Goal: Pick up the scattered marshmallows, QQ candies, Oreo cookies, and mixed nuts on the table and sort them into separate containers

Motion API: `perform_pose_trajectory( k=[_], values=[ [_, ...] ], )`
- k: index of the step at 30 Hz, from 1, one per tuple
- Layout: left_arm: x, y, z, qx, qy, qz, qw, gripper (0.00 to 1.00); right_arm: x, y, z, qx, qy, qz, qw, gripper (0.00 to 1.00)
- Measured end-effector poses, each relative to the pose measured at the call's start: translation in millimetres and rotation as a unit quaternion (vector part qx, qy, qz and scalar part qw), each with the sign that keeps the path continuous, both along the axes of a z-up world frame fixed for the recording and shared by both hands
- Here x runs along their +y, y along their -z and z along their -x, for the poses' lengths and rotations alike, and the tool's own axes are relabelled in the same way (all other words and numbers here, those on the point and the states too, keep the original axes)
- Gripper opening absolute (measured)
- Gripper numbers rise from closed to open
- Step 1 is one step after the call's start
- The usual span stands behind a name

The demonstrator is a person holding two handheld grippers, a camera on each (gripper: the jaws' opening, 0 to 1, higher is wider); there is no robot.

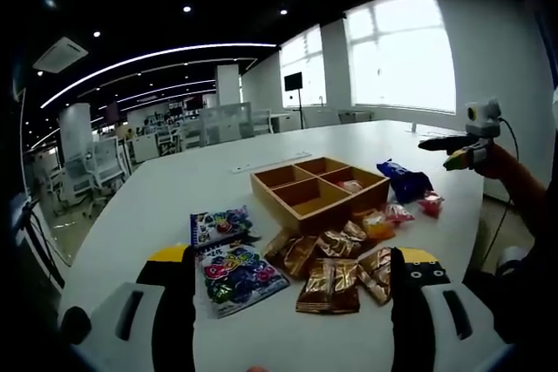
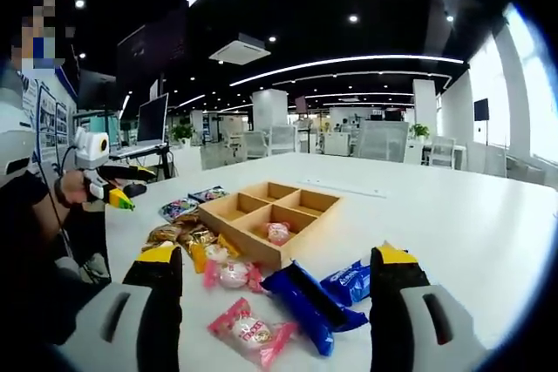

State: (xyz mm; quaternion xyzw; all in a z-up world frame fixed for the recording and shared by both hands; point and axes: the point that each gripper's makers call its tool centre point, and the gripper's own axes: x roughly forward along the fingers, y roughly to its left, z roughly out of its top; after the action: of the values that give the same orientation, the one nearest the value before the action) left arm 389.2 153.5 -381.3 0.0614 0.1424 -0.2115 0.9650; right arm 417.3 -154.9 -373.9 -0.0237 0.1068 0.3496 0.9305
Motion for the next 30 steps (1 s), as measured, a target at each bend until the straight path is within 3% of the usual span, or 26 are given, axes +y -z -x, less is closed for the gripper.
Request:
perform_pose_trajectory(
  k=[13, 30],
  values=[
    [4.3, -4.2, -2.5, -0.004, -0.005, -0.006, 1.0000, 0.96, 0.3, 2.1, 1.6, -0.002, 0.001, 0.011, 0.9999, 0.85],
    [48.2, -24.8, -24.2, -0.031, -0.054, -0.019, 0.9979, 0.96, 13.7, -4.5, 10.0, -0.008, -0.017, 0.016, 0.9997, 0.85]
  ],
)
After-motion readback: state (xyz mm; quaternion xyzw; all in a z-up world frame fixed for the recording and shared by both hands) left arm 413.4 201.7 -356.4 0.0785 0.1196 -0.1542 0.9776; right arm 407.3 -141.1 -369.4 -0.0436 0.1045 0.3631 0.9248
